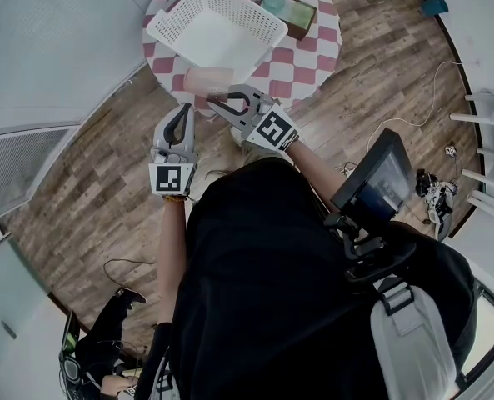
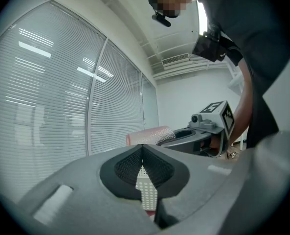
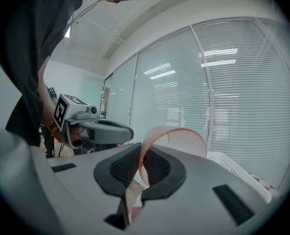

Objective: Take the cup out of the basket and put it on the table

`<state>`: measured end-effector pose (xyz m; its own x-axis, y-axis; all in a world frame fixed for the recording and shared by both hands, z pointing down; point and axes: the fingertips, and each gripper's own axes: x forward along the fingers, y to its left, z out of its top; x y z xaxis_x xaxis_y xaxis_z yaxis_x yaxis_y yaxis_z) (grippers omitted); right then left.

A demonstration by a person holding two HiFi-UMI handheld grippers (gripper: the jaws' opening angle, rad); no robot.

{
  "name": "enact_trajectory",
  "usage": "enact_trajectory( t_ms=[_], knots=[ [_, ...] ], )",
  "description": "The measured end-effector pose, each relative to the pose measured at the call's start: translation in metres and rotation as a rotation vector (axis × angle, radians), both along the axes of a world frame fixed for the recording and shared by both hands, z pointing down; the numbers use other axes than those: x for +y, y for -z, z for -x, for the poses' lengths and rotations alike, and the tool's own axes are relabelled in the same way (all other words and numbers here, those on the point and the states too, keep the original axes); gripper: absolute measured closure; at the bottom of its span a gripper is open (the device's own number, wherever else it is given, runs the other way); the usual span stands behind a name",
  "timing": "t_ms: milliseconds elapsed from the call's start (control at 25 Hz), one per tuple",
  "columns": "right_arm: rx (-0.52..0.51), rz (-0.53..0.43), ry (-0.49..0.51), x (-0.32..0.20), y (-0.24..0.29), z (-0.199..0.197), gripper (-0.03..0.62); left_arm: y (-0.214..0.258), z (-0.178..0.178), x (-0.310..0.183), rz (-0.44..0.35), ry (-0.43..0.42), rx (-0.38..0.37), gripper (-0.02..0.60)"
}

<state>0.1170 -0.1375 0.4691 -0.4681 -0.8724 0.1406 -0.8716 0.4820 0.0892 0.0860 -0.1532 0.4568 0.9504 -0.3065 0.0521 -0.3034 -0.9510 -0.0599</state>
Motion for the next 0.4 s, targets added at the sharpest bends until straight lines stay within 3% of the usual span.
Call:
enact_trajectory(
  t_ms=[400],
  knots=[
    [-0.003, -0.006, 0.011, 0.002, 0.0021, 0.0037, 0.572, 0.003, 0.0011, 0.0034, -0.008, 0.005, 0.008, 0.575]
  ],
)
